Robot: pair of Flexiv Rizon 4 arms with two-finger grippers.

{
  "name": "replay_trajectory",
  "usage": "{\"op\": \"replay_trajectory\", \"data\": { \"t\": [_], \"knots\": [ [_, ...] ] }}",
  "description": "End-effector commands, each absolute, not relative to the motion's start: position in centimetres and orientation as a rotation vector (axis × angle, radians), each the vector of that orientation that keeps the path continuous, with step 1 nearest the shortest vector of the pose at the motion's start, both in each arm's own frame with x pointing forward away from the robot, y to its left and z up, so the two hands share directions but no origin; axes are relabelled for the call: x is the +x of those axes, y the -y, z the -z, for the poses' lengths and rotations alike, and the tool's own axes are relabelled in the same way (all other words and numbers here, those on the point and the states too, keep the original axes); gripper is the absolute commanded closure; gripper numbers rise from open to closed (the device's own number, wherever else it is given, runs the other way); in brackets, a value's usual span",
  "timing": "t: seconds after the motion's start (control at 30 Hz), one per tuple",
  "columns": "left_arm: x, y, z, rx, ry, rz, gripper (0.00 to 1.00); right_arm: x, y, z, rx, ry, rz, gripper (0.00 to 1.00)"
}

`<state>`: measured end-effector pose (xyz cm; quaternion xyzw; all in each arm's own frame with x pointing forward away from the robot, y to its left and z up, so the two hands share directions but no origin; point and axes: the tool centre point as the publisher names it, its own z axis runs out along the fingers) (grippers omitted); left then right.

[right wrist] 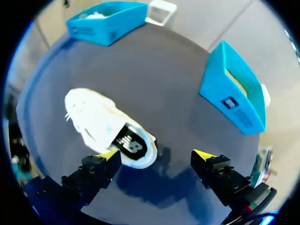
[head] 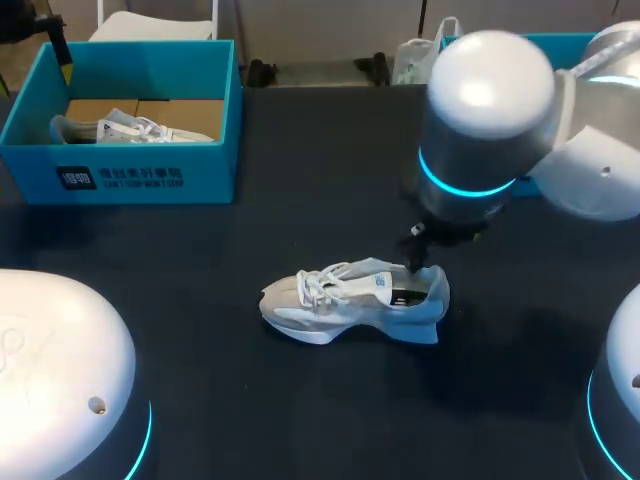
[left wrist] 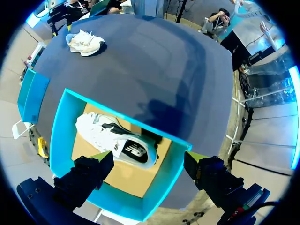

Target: Take the shoe out of the shoebox, open the shoe tongue, remove and reinsert the insole, then place the shoe into the shoebox

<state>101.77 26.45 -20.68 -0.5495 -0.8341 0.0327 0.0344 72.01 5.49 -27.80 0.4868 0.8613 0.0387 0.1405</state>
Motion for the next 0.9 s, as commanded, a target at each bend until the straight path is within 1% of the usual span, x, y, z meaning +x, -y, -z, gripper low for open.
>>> {"op": "replay_trajectory", "data": {
  "t": [0.03, 0.57, 0.63, 0.9],
  "knots": [
    [101.9, -26.5, 20.6, -1.689, 2.562, -0.100, 0.00, 72.1, -4.7, 27.4, 0.895, -2.892, -0.112, 0.00],
    [101.9, -26.5, 20.6, -1.689, 2.562, -0.100, 0.00, 72.1, -4.7, 27.4, 0.895, -2.892, -0.112, 0.00],
    [101.9, -26.5, 20.6, -1.689, 2.562, -0.100, 0.00, 71.5, -4.0, 27.4, 0.813, -2.881, -0.247, 0.00],
    [101.9, -26.5, 20.6, -1.689, 2.562, -0.100, 0.00, 70.5, -1.6, 27.2, 0.567, -2.936, -0.489, 0.00]
  ]
}}
